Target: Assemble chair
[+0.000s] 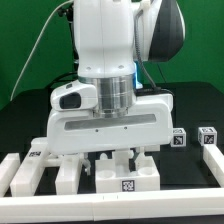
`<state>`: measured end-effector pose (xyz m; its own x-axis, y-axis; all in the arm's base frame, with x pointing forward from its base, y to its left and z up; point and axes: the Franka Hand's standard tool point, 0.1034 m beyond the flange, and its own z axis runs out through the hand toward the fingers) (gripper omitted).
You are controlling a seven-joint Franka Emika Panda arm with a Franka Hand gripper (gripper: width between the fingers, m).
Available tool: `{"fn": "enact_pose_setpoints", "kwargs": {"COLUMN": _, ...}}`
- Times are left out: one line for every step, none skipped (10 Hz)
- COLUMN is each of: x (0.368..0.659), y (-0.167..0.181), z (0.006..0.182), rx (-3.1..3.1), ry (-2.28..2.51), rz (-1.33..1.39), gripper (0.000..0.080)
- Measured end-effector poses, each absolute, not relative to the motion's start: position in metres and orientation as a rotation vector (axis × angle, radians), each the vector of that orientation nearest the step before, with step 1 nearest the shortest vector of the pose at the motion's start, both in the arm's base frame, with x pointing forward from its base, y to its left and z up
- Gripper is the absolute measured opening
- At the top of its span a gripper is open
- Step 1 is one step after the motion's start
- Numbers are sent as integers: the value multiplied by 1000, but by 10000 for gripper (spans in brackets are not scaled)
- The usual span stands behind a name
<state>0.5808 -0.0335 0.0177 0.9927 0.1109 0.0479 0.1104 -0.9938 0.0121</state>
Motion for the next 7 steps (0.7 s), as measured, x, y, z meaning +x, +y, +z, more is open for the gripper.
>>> {"fn": "enact_pose_setpoints", "kwargs": {"x": 581, "y": -34, "z": 18, "rx": 3126, "ry": 174, "rz": 76, "gripper": 496}}
{"fn": "enact_pose_setpoints", "kwargs": {"x": 581, "y": -33, "z": 18, "rx": 3126, "ry": 174, "rz": 76, "gripper": 295}}
{"fn": "enact_pose_setpoints", "kwargs": {"x": 581, "y": -34, "z": 18, "rx": 3126, "ry": 174, "rz": 76, "gripper": 161}}
{"fn": "enact_pose_setpoints", "kwargs": {"x": 581, "y": -33, "z": 18, "rx": 3126, "ry": 174, "rz": 76, "gripper": 161}}
{"fn": "enact_pose_setpoints", "kwargs": {"x": 581, "y": -33, "z": 18, "rx": 3126, "ry": 174, "rz": 76, "gripper": 34}}
{"fn": "enact_pose_setpoints", "kwargs": {"x": 581, "y": -33, "z": 18, "rx": 3126, "ry": 174, "rz": 77, "gripper": 29}}
{"fn": "enact_pose_setpoints", "kwargs": {"x": 581, "y": -33, "z": 18, "rx": 3126, "ry": 174, "rz": 77, "gripper": 29}}
